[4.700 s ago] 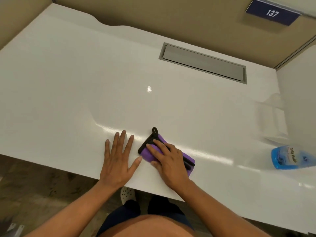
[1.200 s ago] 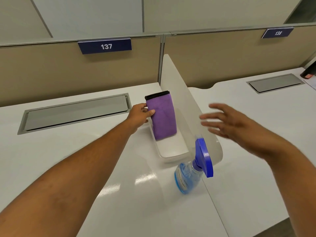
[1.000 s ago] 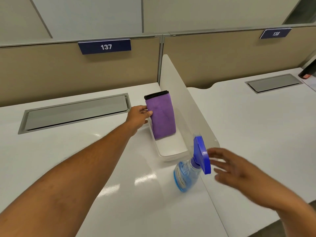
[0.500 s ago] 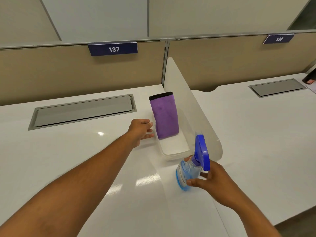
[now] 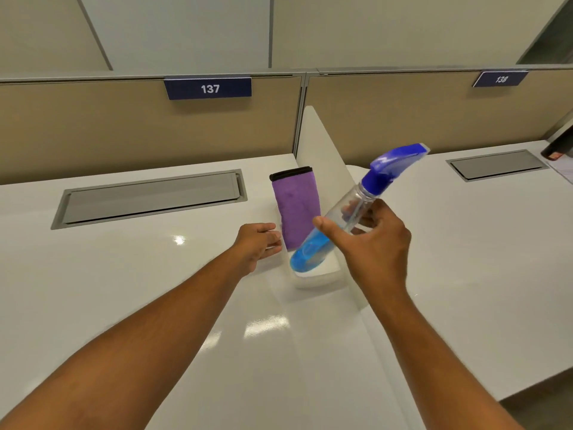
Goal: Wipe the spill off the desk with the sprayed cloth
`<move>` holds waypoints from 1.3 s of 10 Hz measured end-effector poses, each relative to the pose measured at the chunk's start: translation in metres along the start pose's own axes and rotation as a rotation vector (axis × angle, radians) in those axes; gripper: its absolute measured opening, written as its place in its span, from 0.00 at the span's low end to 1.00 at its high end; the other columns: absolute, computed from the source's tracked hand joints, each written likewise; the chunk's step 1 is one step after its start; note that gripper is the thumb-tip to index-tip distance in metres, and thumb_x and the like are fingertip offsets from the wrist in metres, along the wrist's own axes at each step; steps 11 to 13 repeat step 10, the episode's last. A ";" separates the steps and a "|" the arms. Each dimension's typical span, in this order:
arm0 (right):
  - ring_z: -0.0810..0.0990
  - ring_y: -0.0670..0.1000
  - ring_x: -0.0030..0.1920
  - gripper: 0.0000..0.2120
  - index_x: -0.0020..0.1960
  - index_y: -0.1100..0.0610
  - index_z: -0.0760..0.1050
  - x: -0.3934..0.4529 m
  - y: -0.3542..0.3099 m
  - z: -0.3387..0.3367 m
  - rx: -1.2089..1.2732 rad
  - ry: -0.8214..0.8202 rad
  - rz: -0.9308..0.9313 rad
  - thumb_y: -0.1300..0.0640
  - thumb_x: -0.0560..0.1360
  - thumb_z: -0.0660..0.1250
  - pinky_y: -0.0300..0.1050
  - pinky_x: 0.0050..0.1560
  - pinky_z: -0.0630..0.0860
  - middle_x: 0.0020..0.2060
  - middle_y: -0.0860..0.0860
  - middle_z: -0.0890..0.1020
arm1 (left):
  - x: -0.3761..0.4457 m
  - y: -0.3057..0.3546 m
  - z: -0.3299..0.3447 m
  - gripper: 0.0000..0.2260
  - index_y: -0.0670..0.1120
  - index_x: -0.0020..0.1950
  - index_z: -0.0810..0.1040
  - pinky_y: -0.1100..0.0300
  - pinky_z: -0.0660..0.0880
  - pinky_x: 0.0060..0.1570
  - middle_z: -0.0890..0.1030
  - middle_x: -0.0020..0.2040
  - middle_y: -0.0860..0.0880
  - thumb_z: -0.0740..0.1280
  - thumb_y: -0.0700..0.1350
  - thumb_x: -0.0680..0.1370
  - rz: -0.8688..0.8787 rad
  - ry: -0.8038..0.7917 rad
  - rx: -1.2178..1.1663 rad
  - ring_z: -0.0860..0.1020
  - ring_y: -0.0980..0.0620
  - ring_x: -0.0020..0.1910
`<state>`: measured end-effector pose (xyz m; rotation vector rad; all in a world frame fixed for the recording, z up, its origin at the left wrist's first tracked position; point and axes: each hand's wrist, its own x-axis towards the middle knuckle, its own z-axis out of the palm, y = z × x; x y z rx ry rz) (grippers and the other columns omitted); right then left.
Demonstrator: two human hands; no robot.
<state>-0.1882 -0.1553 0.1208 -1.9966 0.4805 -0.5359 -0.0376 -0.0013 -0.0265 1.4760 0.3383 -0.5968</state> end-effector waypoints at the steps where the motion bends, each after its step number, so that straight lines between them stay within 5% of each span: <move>1: 0.82 0.49 0.50 0.31 0.61 0.47 0.73 0.017 0.014 0.026 -0.076 0.060 -0.039 0.36 0.65 0.80 0.41 0.53 0.80 0.51 0.45 0.82 | -0.009 -0.007 0.001 0.19 0.37 0.75 0.77 0.51 0.86 0.54 0.84 0.65 0.40 0.70 0.33 0.83 -0.010 0.012 -0.053 0.85 0.45 0.56; 2: 0.79 0.49 0.51 0.31 0.62 0.49 0.71 0.025 0.036 0.046 -0.180 0.079 -0.048 0.37 0.68 0.79 0.44 0.54 0.80 0.52 0.45 0.78 | -0.019 -0.010 0.004 0.22 0.40 0.78 0.76 0.54 0.87 0.45 0.83 0.67 0.44 0.71 0.33 0.83 -0.002 0.003 -0.068 0.84 0.45 0.60; 4: 0.81 0.52 0.51 0.32 0.65 0.52 0.71 0.019 0.076 0.067 -0.262 0.068 0.006 0.36 0.70 0.77 0.51 0.57 0.83 0.51 0.46 0.78 | -0.028 -0.013 0.009 0.24 0.43 0.80 0.74 0.43 0.84 0.63 0.78 0.76 0.45 0.69 0.32 0.84 0.016 0.004 -0.036 0.82 0.42 0.68; 13: 0.76 0.51 0.56 0.41 0.65 0.56 0.65 -0.006 0.082 0.062 -0.285 0.050 0.157 0.38 0.65 0.81 0.48 0.56 0.80 0.58 0.53 0.73 | -0.053 -0.016 -0.001 0.25 0.47 0.83 0.70 0.43 0.78 0.73 0.70 0.83 0.46 0.66 0.36 0.86 0.165 0.016 0.159 0.75 0.42 0.78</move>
